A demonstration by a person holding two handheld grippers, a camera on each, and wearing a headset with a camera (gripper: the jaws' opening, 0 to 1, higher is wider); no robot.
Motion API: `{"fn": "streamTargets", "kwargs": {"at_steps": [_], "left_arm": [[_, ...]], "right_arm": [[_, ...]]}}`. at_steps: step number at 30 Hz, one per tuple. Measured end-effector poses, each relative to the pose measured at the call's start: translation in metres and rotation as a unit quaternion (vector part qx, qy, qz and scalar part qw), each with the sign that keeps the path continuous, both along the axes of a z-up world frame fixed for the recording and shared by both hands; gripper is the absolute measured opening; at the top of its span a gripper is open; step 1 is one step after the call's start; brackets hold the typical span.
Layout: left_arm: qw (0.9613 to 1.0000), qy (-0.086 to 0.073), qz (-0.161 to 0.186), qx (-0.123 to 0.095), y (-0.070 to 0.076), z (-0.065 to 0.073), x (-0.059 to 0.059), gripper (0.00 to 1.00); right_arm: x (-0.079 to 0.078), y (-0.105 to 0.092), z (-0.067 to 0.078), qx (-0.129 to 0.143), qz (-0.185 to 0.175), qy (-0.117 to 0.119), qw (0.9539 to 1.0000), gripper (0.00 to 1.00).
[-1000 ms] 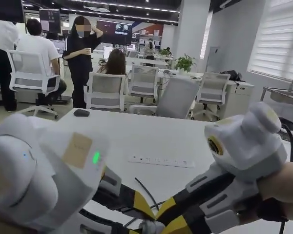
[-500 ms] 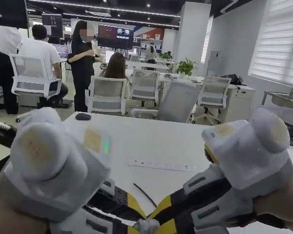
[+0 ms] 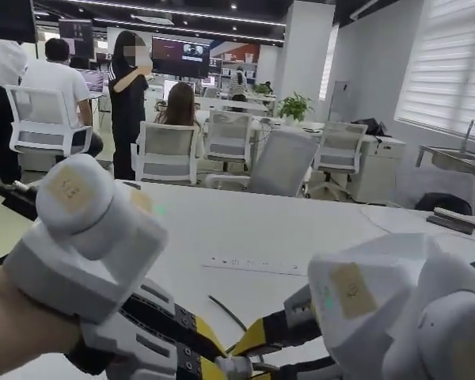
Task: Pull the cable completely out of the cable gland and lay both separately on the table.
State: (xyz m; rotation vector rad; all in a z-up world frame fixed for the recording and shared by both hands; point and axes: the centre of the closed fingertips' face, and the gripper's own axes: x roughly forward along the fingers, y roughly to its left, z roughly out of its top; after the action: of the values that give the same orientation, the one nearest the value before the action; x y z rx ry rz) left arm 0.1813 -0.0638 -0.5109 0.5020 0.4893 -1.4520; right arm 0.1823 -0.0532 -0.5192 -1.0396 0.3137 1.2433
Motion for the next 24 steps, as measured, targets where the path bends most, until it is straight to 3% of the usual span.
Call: {"fn": "streamTargets", "kwargs": {"at_steps": [1, 2, 3, 6, 9, 11, 18, 21, 24], "left_arm": [[0.9997, -0.021, -0.009, 0.009, 0.001, -0.001, 0.000, 0.16], [0.9987, -0.040, -0.022, 0.020, 0.001, -0.003, -0.001, 0.16], [0.9963, -0.069, -0.038, 0.033, 0.001, -0.005, -0.004, 0.16], [0.9926, -0.096, -0.056, 0.048, -0.002, -0.007, -0.010, 0.16], [0.9903, -0.115, -0.062, 0.049, -0.005, -0.005, -0.012, 0.16], [0.9881, -0.130, -0.065, 0.052, -0.005, -0.004, -0.010, 0.16], [0.9912, -0.112, -0.048, 0.050, -0.001, -0.006, -0.004, 0.16], [0.9928, -0.105, -0.041, 0.040, 0.000, -0.004, -0.003, 0.16], [0.9927, -0.108, -0.038, 0.038, 0.000, -0.004, -0.002, 0.16]], "right_arm": [[0.000, 0.000, 0.000, 0.003, -0.005, 0.006, 1.0000, 0.14], [0.004, -0.001, 0.002, 0.021, -0.024, 0.020, 0.9993, 0.22], [0.004, -0.002, 0.004, 0.028, -0.021, 0.029, 0.9990, 0.27], [-0.001, 0.001, 0.005, 0.055, -0.015, 0.098, 0.9936, 0.27], [-0.006, -0.002, -0.004, 0.037, -0.004, 0.138, 0.9898, 0.20], [-0.006, 0.000, -0.007, 0.034, -0.003, 0.145, 0.9888, 0.15], [-0.007, 0.002, -0.011, 0.024, -0.007, 0.109, 0.9937, 0.12], [-0.007, -0.005, -0.016, 0.023, -0.031, 0.114, 0.9927, 0.23], [-0.002, -0.011, -0.022, 0.022, -0.050, 0.106, 0.9929, 0.21]]}}
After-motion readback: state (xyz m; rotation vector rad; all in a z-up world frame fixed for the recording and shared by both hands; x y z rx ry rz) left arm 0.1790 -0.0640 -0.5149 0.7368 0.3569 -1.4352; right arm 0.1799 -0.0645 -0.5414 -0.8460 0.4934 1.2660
